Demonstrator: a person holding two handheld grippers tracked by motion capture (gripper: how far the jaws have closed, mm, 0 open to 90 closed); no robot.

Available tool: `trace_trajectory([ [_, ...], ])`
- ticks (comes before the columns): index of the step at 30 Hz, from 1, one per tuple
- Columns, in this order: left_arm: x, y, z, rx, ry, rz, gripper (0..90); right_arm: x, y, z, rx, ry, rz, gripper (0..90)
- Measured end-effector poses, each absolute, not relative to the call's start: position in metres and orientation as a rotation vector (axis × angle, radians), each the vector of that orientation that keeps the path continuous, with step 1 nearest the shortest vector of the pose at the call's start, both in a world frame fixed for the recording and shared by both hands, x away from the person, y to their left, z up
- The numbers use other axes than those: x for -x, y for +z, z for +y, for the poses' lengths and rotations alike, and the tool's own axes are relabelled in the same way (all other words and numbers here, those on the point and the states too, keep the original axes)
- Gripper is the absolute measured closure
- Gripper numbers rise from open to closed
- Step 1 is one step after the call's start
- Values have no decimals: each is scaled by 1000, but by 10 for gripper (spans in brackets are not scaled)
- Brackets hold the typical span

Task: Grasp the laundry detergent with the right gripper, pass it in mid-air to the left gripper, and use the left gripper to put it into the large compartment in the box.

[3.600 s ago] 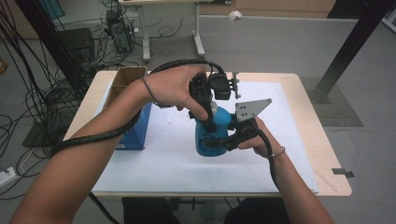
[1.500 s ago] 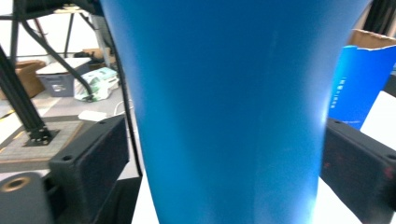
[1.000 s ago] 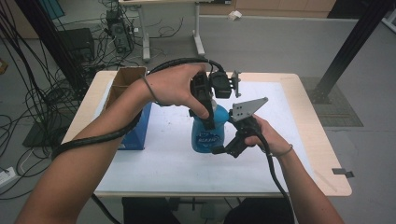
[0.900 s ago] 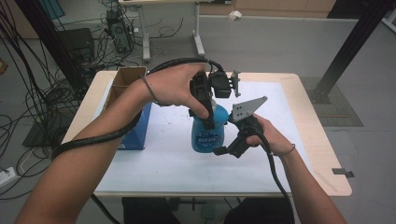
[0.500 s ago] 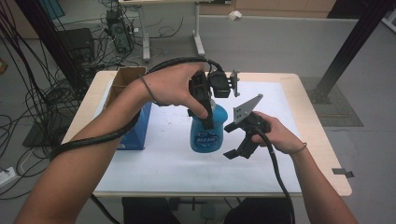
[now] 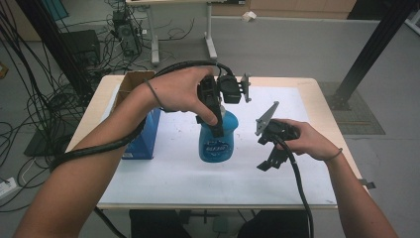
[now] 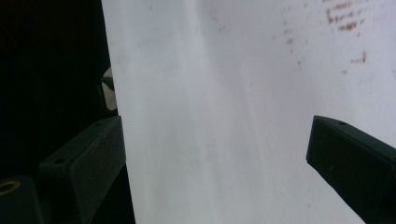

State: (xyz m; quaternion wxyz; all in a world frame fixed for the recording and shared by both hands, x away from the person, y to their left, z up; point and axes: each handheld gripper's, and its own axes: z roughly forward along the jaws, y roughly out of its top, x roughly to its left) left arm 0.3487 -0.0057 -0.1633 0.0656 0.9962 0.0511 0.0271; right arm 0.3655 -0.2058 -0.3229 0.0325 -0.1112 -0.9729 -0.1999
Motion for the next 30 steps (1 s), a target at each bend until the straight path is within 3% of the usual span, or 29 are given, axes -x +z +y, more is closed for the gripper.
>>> trace_trajectory([
  [18,-356,-158,6,-2992,92,232,378,-370,-329,-222,404,-393,-3004,42],
  [30,-361,-128,11,-2971,155,317,379,-373,-327,-224,417,-391,-3031,45],
])
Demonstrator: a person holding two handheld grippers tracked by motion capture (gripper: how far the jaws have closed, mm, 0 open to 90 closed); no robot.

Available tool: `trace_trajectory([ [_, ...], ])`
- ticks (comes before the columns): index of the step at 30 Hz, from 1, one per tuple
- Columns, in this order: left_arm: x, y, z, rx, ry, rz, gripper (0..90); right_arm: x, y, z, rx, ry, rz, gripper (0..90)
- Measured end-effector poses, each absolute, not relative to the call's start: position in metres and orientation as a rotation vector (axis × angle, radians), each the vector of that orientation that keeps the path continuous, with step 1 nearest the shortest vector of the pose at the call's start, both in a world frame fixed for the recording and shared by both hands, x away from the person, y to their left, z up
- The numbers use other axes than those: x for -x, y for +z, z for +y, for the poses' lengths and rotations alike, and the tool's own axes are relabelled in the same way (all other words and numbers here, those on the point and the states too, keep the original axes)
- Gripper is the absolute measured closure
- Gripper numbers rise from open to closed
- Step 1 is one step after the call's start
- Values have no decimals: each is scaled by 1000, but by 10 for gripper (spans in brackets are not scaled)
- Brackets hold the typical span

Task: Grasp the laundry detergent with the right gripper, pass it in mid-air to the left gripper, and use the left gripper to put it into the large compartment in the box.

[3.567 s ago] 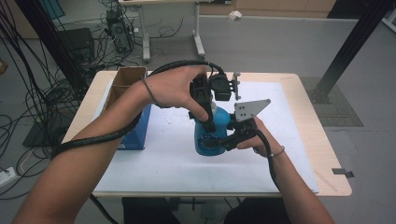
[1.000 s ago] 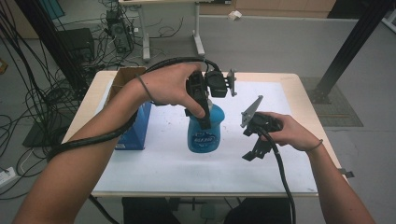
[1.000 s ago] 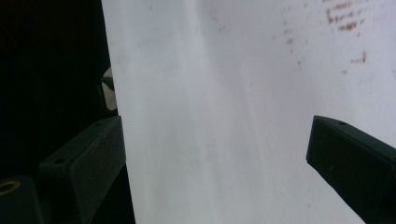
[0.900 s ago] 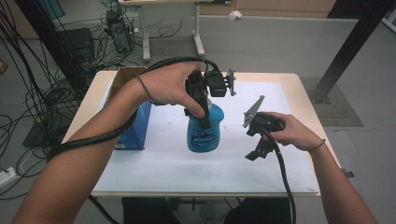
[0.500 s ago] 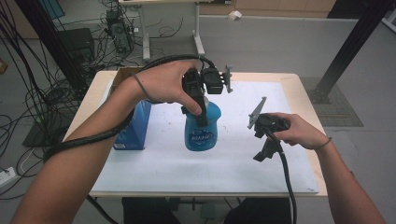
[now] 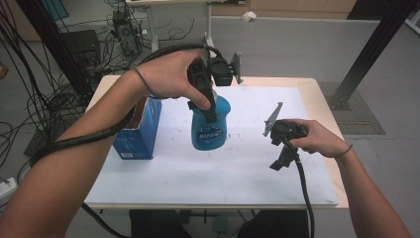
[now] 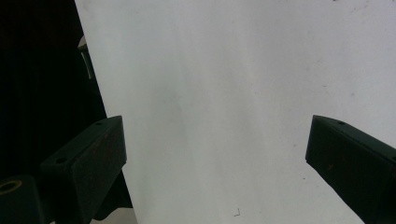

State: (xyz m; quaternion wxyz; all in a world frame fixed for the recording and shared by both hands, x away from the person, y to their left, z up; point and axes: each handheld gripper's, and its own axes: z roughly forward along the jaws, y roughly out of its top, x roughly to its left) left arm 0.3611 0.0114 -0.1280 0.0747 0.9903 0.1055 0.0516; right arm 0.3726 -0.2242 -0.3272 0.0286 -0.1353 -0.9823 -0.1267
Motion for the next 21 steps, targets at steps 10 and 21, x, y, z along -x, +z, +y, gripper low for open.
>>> trace_trajectory([
  [10,-372,-91,16,-2912,205,484,379,-373,-327,-224,418,-422,-3037,49],
  [21,-391,-69,29,-2818,243,841,379,-371,-326,-225,433,-445,-3035,51],
])
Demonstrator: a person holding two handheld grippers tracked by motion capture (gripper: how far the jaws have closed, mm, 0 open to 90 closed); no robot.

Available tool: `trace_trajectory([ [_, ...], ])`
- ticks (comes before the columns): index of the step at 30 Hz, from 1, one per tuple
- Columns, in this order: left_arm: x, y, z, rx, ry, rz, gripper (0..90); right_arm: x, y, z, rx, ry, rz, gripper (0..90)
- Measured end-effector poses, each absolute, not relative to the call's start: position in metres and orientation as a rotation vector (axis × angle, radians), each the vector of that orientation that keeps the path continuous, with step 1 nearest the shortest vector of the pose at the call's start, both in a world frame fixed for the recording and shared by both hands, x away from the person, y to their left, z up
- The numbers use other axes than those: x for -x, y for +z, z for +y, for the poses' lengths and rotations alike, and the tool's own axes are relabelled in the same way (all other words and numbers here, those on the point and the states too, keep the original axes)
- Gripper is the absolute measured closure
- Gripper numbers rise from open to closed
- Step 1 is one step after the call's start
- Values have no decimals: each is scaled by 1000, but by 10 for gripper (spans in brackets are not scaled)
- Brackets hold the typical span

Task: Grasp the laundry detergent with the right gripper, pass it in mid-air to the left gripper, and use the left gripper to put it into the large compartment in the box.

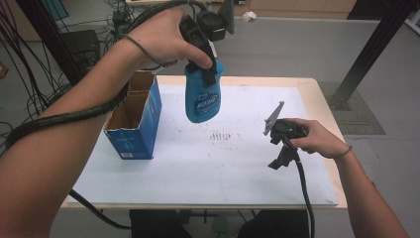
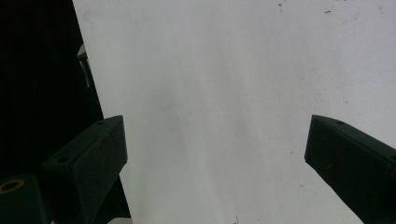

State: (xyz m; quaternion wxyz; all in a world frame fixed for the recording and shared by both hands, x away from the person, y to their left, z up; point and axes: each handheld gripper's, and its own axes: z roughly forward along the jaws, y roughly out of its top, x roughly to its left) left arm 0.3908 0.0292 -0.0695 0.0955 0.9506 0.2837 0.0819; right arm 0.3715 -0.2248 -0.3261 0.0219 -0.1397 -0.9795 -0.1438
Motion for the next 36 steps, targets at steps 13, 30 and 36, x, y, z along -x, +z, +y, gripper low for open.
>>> trace_trajectory([
  [13,-404,-46,54,-2707,254,1123,379,-373,-326,-224,424,-491,-3033,52],
  [30,-418,-28,110,-2533,313,1434,379,-374,-326,-220,417,-507,-3042,51],
  [36,-423,-31,129,-2492,338,1525,379,-374,-325,-219,417,-515,-3047,51],
])
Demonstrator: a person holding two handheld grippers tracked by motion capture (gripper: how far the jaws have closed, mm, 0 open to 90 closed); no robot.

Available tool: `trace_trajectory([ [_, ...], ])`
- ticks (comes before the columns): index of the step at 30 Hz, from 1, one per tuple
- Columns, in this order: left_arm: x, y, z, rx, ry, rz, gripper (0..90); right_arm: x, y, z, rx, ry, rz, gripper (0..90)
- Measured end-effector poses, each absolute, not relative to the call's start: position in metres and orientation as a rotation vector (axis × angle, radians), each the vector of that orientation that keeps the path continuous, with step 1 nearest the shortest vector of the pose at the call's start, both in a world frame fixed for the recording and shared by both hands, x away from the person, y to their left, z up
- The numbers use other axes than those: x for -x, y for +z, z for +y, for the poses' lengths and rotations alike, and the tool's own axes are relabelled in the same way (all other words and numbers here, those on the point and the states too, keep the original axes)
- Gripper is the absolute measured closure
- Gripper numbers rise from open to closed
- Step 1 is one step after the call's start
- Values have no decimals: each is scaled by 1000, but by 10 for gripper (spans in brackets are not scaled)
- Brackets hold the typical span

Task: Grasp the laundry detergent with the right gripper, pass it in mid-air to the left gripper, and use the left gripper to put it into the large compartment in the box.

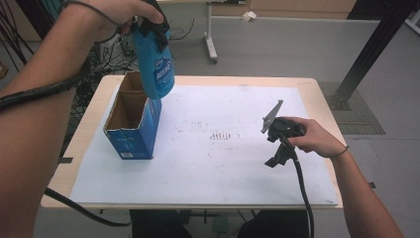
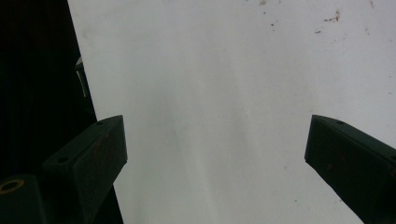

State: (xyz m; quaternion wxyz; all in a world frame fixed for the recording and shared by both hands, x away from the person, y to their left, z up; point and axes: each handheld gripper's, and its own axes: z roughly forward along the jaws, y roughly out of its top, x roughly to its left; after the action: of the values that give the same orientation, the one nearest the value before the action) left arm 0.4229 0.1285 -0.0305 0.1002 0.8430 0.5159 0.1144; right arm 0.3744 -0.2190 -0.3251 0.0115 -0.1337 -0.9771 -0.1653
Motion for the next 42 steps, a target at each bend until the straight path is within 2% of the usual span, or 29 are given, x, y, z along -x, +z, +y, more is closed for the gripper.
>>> trace_trajectory([
  [18,-430,-33,186,-2351,364,1744,378,-376,-325,-219,426,-511,-3047,48],
  [29,-434,-42,206,-2293,358,1837,378,-376,-326,-219,421,-512,-3046,48],
  [42,-442,-70,218,-2267,337,1893,378,-375,-327,-219,426,-509,-3047,48],
])
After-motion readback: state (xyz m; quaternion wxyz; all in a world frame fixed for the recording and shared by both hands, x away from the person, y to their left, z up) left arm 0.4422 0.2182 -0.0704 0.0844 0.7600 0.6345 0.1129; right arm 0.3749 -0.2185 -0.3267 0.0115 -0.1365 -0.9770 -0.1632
